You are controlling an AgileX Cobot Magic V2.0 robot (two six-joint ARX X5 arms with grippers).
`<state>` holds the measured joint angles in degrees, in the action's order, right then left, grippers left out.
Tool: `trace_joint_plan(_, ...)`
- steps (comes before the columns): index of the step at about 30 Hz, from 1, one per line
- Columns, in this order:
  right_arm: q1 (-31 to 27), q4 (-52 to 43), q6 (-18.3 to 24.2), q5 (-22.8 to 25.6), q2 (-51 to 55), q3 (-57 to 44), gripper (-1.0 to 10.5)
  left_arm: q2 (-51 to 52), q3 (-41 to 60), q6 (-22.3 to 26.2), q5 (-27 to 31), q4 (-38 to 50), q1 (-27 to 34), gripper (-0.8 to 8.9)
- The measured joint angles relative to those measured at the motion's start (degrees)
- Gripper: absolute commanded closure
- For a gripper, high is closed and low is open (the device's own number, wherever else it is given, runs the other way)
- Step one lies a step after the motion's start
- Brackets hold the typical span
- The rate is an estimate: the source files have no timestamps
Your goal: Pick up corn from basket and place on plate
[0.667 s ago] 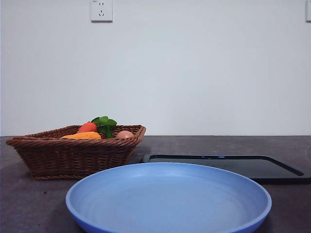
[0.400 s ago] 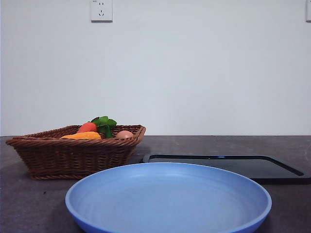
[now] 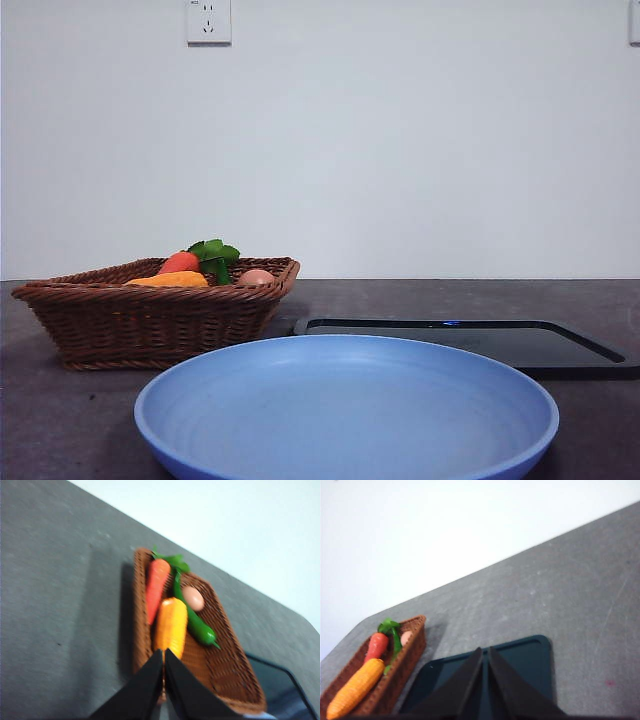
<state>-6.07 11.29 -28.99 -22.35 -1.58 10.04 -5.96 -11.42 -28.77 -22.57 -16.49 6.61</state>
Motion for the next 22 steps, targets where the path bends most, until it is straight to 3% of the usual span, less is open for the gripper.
trace_joint_plan(6, 0.00, 7.28, 2.45, -1.62, -6.08, 9.31, 9.5, -7.85, -8.15, 3.26, -4.57, -5.90, 0.00, 8.06)
trace_joint_plan(14, 1.25, 19.91, 13.44, -9.31, -20.79, 21.81, 9.4, -19.34, -21.46, 10.88, -11.54, -15.43, -0.90, 8.06)
trace_joint_plan(22, 7.26, 30.51, 20.37, -10.86, -35.34, 29.40, 9.5, -28.26, -29.31, 18.34, -13.07, -27.34, -4.85, 8.06)
